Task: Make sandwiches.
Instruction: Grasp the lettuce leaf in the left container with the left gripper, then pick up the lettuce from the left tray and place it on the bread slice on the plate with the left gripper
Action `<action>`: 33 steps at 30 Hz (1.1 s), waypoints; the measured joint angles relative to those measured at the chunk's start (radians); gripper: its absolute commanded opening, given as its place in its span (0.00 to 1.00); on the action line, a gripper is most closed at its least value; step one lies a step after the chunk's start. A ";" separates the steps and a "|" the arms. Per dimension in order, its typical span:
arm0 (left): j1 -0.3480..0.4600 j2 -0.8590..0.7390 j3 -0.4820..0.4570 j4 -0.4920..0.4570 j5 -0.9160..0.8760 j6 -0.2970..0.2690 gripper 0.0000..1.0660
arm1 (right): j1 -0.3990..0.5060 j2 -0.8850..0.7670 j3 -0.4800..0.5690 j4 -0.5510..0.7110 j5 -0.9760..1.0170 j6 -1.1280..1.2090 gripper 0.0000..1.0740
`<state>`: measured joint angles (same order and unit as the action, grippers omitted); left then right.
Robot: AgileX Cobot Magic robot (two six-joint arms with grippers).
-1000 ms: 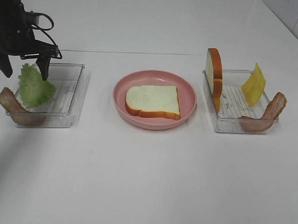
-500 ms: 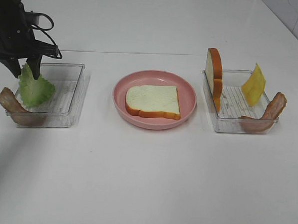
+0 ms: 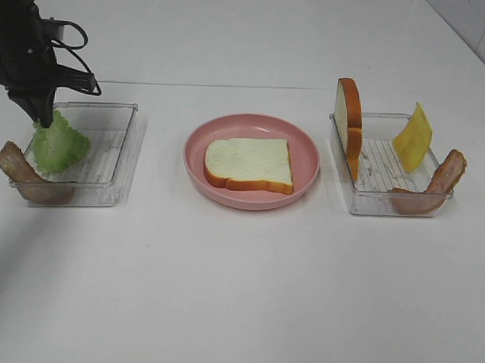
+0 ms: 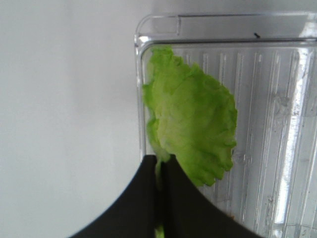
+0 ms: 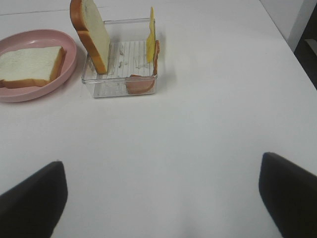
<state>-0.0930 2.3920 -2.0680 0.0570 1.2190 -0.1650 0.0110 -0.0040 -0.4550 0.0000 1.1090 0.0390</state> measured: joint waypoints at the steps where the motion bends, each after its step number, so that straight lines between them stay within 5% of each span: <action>1: 0.000 0.000 0.000 0.000 0.000 0.000 0.00 | 0.000 0.000 0.000 0.000 0.000 0.000 0.92; 25: 0.000 -0.162 -0.010 -0.004 0.001 0.001 0.00 | 0.000 0.000 0.000 0.000 0.000 0.000 0.92; 33: -0.011 -0.257 -0.010 -0.111 0.002 0.044 0.00 | 0.000 0.000 0.000 0.000 0.000 0.000 0.92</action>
<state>-0.1040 2.1350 -2.0780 -0.0540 1.2210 -0.1210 0.0110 -0.0040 -0.4550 0.0000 1.1090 0.0390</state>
